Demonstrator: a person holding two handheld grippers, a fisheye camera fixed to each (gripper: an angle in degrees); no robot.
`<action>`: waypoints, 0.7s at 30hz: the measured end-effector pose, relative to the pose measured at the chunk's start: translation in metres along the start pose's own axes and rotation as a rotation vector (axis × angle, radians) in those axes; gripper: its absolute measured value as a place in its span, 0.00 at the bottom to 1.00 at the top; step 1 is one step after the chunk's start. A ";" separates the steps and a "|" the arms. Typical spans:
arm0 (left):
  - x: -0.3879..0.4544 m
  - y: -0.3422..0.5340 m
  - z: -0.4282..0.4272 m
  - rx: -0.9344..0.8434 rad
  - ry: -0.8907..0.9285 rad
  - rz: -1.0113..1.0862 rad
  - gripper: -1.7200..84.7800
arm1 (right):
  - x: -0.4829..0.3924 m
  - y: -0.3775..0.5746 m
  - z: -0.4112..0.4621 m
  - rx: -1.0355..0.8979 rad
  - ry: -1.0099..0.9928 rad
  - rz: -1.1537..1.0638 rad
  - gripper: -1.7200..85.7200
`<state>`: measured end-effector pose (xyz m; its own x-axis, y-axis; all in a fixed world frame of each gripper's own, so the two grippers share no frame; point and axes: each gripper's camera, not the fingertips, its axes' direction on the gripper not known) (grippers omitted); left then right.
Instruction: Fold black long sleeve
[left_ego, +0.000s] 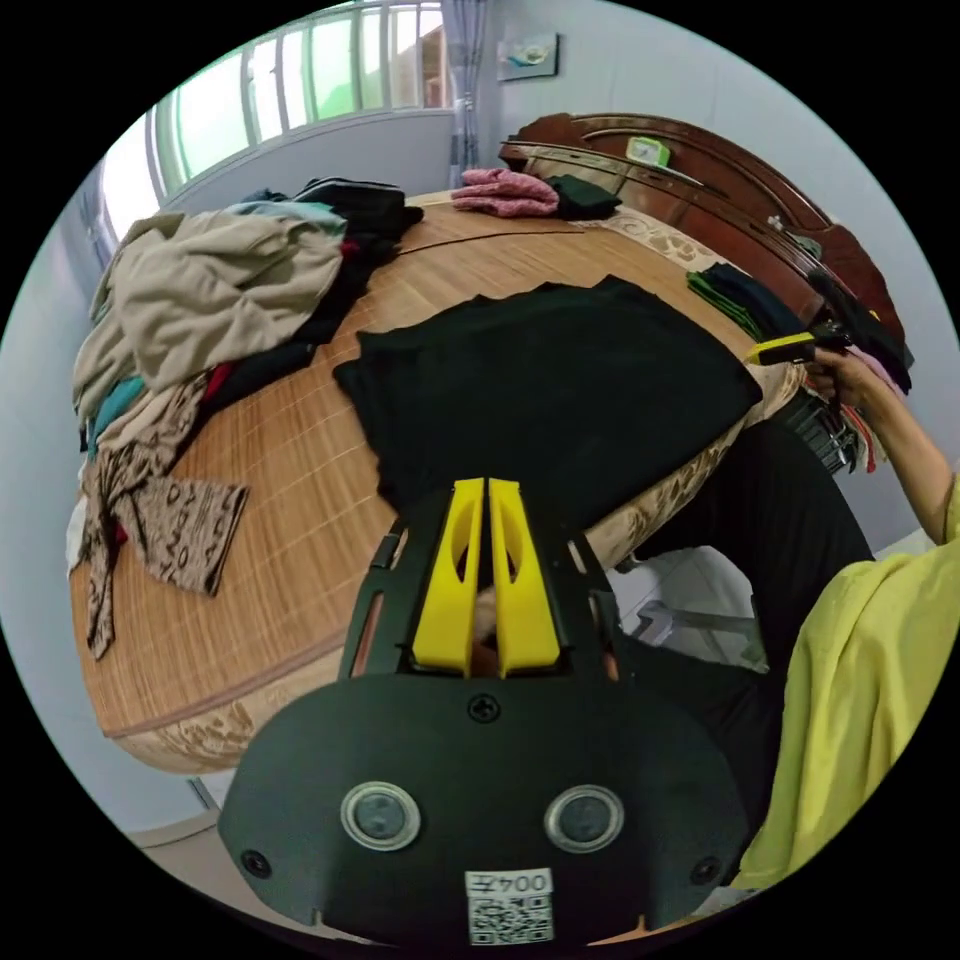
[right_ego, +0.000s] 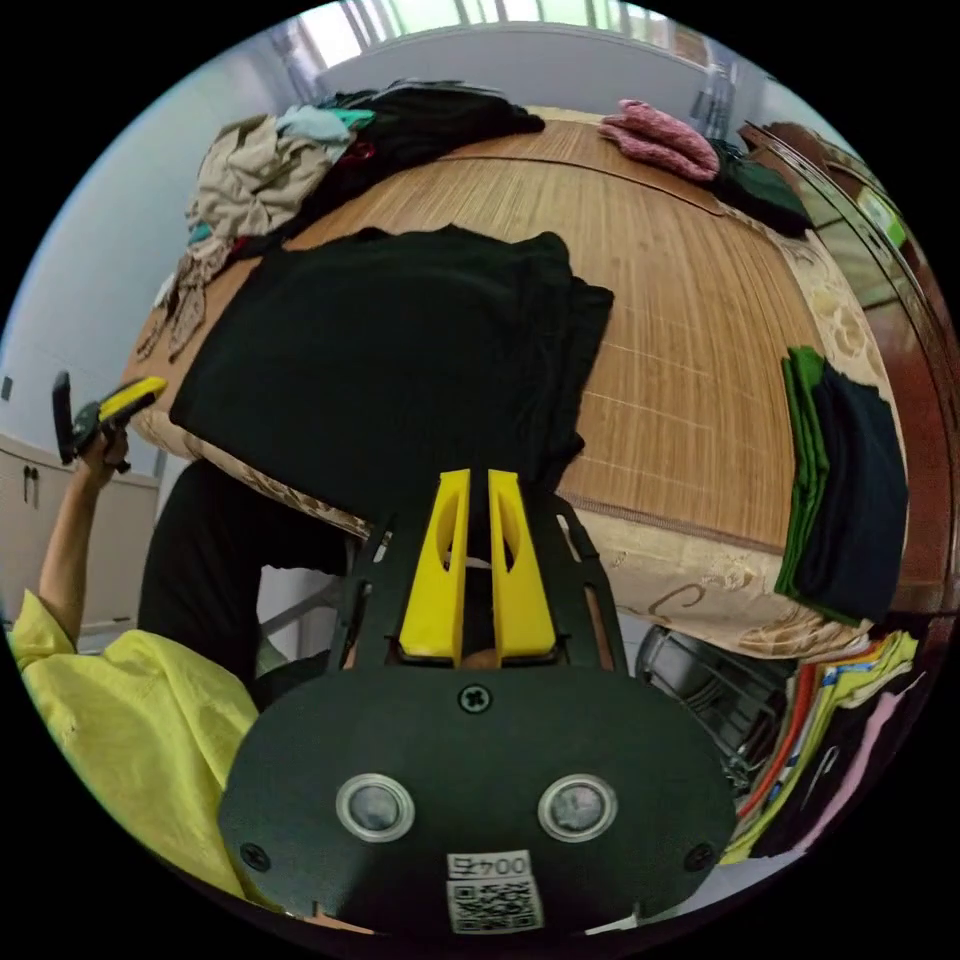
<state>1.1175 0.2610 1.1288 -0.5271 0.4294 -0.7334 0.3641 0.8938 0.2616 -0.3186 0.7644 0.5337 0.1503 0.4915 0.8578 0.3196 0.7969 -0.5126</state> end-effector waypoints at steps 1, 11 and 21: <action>0.008 -0.008 0.007 -0.007 -0.001 0.010 0.03 | -0.009 -0.011 0.010 -0.046 0.053 -0.026 0.03; 0.085 -0.062 0.097 -0.268 -0.082 0.035 0.02 | -0.028 -0.054 0.062 -0.308 0.169 -0.115 0.01; 0.103 -0.068 0.105 -0.263 -0.039 0.024 0.02 | 0.008 -0.046 0.068 -0.201 0.059 -0.081 0.02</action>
<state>1.1189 0.2308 0.9695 -0.4887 0.4504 -0.7472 0.1612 0.8883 0.4300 -0.3960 0.7561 0.5617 0.1692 0.4025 0.8997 0.5124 0.7439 -0.4291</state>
